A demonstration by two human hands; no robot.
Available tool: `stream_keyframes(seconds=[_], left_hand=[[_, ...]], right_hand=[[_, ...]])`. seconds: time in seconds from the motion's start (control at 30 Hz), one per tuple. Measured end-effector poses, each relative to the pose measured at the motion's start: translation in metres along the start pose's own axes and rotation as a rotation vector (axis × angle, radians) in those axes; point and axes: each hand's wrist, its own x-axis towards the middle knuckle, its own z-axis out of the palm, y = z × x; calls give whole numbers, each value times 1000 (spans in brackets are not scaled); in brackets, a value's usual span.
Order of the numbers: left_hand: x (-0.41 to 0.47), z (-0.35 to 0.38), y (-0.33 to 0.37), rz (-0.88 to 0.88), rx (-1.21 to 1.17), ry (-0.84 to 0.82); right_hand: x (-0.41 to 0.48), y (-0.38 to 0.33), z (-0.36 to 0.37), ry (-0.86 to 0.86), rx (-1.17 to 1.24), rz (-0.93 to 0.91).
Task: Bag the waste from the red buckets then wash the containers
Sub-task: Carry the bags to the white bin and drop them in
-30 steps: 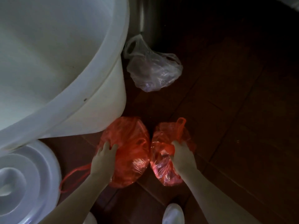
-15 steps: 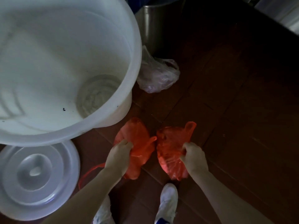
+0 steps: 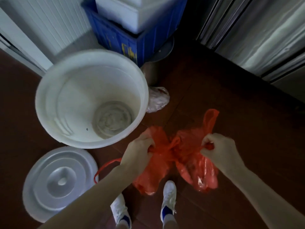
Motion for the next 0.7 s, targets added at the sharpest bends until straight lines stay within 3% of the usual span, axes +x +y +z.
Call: stream_keyframes(seconds=[0.17, 0.37, 0.53, 0.7], left_hand=[[2, -100, 46, 192, 43, 161], [14, -219, 43, 168, 108, 304], [27, -272, -1, 69, 165, 378], [53, -282, -79, -59, 234, 422]], right_hand=[[0, -76, -82, 121, -13, -99], [36, -174, -129, 240, 71, -232], [96, -241, -114, 218, 154, -301], [170, -290, -49, 66, 190, -344]])
